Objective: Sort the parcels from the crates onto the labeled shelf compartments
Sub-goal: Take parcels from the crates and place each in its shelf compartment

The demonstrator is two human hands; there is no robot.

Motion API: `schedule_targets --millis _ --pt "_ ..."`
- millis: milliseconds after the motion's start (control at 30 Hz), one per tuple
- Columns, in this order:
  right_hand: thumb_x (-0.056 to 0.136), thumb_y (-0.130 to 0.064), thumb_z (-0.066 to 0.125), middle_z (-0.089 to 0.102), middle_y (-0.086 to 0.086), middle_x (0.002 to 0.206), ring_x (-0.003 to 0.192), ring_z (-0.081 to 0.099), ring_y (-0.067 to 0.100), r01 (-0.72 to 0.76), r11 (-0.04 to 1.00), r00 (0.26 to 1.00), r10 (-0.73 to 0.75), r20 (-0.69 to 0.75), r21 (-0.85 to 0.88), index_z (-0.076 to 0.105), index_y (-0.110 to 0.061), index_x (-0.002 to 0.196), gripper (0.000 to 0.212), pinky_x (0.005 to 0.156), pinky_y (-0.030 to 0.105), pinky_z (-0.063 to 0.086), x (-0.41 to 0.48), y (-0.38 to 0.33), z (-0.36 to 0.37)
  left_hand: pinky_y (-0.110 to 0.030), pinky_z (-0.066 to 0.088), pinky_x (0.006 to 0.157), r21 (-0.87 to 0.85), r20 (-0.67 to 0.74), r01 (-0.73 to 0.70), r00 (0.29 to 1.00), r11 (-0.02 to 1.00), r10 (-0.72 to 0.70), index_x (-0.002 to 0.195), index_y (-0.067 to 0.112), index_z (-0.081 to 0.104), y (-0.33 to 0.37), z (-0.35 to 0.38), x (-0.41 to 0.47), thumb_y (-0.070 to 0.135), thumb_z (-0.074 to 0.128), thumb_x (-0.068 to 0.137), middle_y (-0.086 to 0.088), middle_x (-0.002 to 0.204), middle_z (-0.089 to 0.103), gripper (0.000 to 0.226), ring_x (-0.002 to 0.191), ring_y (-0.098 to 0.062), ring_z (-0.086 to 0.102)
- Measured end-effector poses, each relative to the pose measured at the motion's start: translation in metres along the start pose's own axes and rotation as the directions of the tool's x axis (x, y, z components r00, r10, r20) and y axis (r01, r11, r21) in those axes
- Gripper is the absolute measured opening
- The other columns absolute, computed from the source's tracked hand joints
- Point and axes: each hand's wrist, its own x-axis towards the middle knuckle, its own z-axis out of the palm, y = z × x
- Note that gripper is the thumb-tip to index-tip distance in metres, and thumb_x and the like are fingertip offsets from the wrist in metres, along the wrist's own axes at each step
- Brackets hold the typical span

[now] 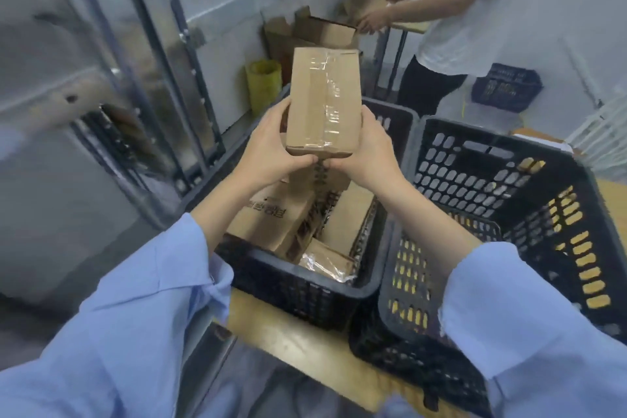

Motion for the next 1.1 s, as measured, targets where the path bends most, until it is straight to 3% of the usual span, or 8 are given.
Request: schedule_targets --millis 200,267,367,467,600,767,933,1100 --pt "0.058 -0.03 0.094 0.055 0.001 0.127 0.117 0.054 0.018 0.231 0.971 0.964 -0.236 0.122 0.055 0.042 -0.023 0.135 0.093 0.098 0.037 0.049 -0.023 -0.046 -0.009 0.002 0.028 0.088 0.094 -0.261 0.086 0.964 0.992 -0.059 0.149 0.022 0.031 0.048 -0.041 -0.068 0.022 0.085 0.07 0.004 0.147 0.042 0.096 0.122 -0.001 0.04" --pt "0.06 -0.028 0.093 0.053 0.002 0.131 0.12 0.053 0.017 0.295 0.951 0.935 -0.308 0.174 0.095 0.041 -0.022 0.138 0.095 0.098 0.031 0.046 -0.038 -0.062 -0.012 -0.004 0.031 0.095 0.094 -0.332 0.121 0.94 0.988 -0.083 0.149 0.022 0.032 0.063 -0.052 -0.097 0.021 0.085 0.069 0.005 0.146 0.043 0.096 0.123 -0.001 0.039" --pt "0.063 -0.029 0.092 0.05 0.002 0.137 0.123 0.051 0.018 0.365 0.924 0.891 -0.383 0.245 0.115 0.036 -0.021 0.141 0.097 0.095 0.029 0.043 -0.066 -0.085 -0.012 -0.026 0.036 0.108 0.087 -0.412 0.19 0.901 0.978 -0.138 0.15 0.021 0.031 0.085 -0.067 -0.144 0.032 0.084 0.063 0.003 0.147 0.043 0.102 0.129 -0.006 0.042" --pt "0.062 -0.038 0.092 0.052 0.0 0.137 0.123 0.054 0.02 0.443 0.885 0.843 -0.465 0.271 0.14 0.035 -0.02 0.141 0.099 0.096 0.04 0.051 -0.098 -0.11 -0.005 -0.025 0.034 0.107 0.082 -0.489 0.272 0.849 0.959 -0.199 0.151 0.018 0.027 0.1 -0.081 -0.188 0.047 0.078 0.054 0.002 0.151 0.039 0.114 0.132 -0.008 0.039" --pt "0.062 -0.039 0.091 0.053 0.001 0.135 0.121 0.055 0.023 0.502 0.848 0.776 -0.528 0.344 0.169 0.033 -0.018 0.141 0.1 0.09 0.042 0.051 -0.132 -0.136 0.007 -0.021 0.03 0.103 0.101 -0.59 0.362 0.772 0.927 -0.237 0.151 0.019 0.027 0.115 -0.097 -0.237 0.036 0.083 0.059 0.002 0.152 0.034 0.109 0.131 -0.006 0.037" --pt "0.057 -0.045 0.092 0.049 0.0 0.14 0.125 0.051 0.022 0.518 0.816 0.711 -0.577 0.401 0.256 0.029 -0.021 0.144 0.11 0.096 0.047 0.05 -0.166 -0.153 0.015 -0.029 0.032 0.112 0.097 -0.633 0.437 0.721 0.894 -0.283 0.153 0.017 0.025 0.123 -0.112 -0.285 0.041 0.084 0.059 0.002 0.153 0.031 0.114 0.135 -0.009 0.035" --pt "0.044 -0.072 0.083 0.044 -0.002 0.141 0.131 0.044 0.018 0.508 0.781 0.609 -0.624 0.49 0.363 0.031 -0.028 0.142 0.119 0.101 0.053 0.048 -0.196 -0.16 0.018 -0.028 0.034 0.111 0.057 -0.641 0.438 0.705 0.897 -0.304 0.152 0.02 0.023 0.133 -0.109 -0.326 0.062 0.077 0.05 0.011 0.142 0.028 0.123 0.134 -0.009 0.035" --pt "0.052 -0.069 0.084 0.02 0.001 0.157 0.142 0.031 0.021 0.454 0.824 0.593 -0.564 0.575 0.339 0.007 -0.021 0.157 0.138 0.113 0.052 0.037 -0.236 -0.166 0.02 -0.044 0.039 0.111 -0.056 -0.647 0.488 0.647 0.871 -0.404 0.155 0.022 0.018 0.141 -0.107 -0.372 0.07 0.079 0.046 0.01 0.138 0.025 0.134 0.133 -0.015 0.034"
